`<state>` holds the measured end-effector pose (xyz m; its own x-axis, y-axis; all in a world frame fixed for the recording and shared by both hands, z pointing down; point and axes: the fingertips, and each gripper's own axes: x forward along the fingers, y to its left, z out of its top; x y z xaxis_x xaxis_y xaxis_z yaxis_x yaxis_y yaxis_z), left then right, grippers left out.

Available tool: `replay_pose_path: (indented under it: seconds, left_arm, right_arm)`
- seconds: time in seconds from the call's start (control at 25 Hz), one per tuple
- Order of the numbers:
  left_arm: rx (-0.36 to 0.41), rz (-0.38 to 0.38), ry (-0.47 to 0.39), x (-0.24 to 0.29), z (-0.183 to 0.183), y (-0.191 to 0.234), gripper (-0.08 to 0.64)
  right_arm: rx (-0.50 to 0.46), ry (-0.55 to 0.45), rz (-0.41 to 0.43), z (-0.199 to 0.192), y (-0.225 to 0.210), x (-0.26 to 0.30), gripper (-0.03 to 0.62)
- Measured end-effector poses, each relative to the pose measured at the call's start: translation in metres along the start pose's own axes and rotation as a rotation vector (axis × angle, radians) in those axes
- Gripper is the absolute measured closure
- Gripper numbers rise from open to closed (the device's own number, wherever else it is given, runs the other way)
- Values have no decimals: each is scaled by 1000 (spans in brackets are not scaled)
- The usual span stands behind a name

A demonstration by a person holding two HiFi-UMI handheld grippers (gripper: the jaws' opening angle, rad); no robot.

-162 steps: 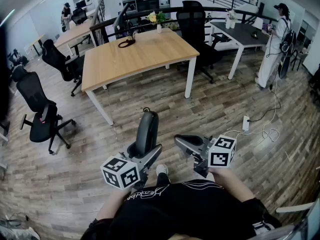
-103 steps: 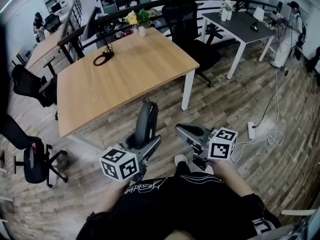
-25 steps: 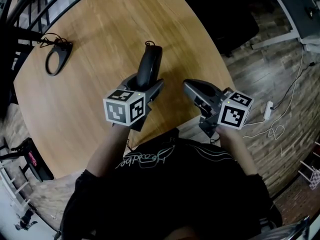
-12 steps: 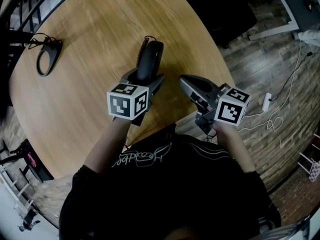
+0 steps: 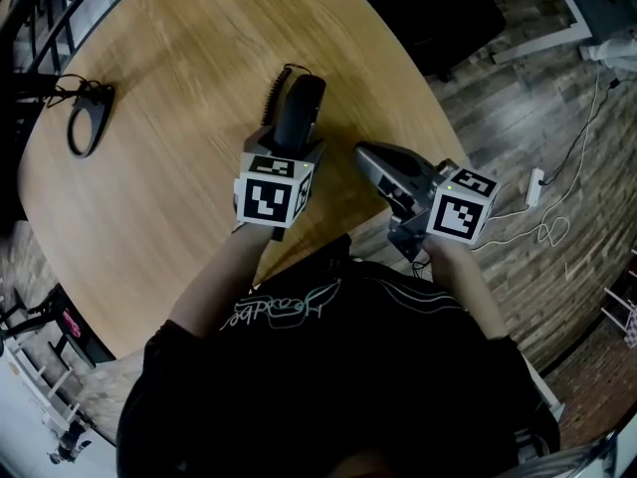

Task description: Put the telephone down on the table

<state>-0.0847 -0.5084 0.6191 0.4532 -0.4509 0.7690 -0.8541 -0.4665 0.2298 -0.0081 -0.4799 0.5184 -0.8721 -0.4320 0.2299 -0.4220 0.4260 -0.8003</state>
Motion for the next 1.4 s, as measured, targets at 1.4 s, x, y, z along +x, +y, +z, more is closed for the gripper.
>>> replay_pose_path:
  seconds: [1.4]
  left_arm:
    - [-49, 95, -218, -83, 14, -16, 201]
  right_arm:
    - [-35, -30, 44, -19, 48, -58, 551]
